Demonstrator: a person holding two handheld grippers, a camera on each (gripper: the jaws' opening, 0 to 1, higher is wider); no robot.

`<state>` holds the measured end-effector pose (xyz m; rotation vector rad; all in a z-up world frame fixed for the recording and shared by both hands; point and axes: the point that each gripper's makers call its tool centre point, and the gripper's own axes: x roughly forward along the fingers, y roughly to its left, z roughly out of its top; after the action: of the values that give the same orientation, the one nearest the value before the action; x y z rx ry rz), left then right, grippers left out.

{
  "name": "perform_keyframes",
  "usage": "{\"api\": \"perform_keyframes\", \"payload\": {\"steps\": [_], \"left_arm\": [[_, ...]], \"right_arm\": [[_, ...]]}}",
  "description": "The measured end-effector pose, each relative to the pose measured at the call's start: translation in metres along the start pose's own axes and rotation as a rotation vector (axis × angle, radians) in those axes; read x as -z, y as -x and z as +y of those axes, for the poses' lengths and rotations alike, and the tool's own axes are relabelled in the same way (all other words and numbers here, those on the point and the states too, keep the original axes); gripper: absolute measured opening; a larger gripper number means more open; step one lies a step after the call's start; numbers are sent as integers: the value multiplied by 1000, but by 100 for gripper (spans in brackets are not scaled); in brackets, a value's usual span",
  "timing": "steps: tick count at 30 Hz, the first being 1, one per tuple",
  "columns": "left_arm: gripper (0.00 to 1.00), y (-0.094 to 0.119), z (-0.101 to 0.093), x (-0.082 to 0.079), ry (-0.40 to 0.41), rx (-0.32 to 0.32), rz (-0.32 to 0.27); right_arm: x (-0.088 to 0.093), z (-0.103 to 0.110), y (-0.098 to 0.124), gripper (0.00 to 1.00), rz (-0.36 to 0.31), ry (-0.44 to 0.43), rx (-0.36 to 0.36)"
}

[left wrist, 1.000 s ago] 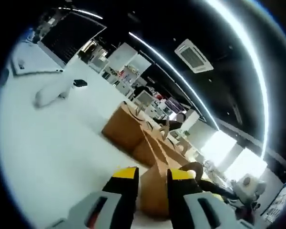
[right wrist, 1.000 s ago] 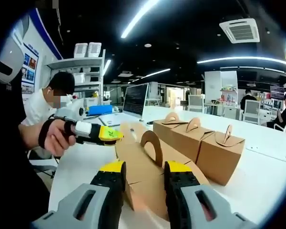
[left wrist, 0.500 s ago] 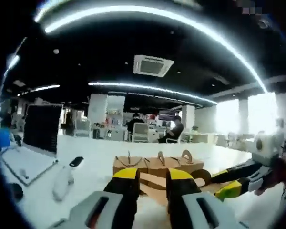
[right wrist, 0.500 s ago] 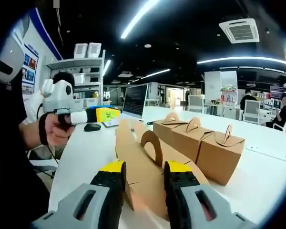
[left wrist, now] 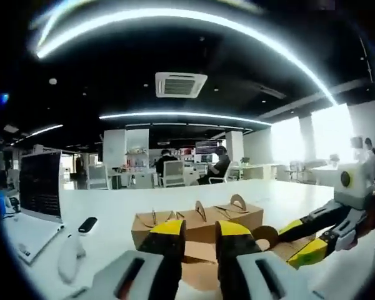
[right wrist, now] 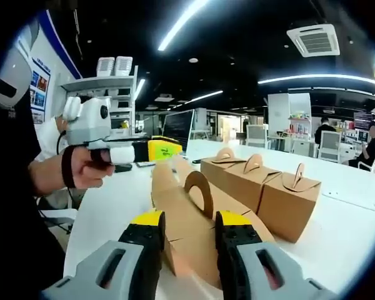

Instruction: Pick up one paper box from the group, open the paper box, and remove the item inside

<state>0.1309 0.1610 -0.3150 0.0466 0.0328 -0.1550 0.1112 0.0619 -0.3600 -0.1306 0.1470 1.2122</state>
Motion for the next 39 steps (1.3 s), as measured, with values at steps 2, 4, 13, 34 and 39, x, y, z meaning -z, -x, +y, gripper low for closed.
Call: {"api": "perform_keyframes", "payload": {"steps": [2,4,13,34,39], "left_arm": [[21,-6,-1,5,1,17,22],[21,-11,-2,8,14,30,32],[18,-25,11,28,48,12,104],[4,-30,2,65,173,67,199],[4,-30,0,71,196,81,209]], "right_arm": [[0,0,0,33,-1,0,-1],[0,0,0,33,-3,-1,-1],[0,-1,0,33,-4,-1,-3],[-1,-1,0,33,-9,-2,-10],[-1,-1,0,33,-10,-2,-11]]}}
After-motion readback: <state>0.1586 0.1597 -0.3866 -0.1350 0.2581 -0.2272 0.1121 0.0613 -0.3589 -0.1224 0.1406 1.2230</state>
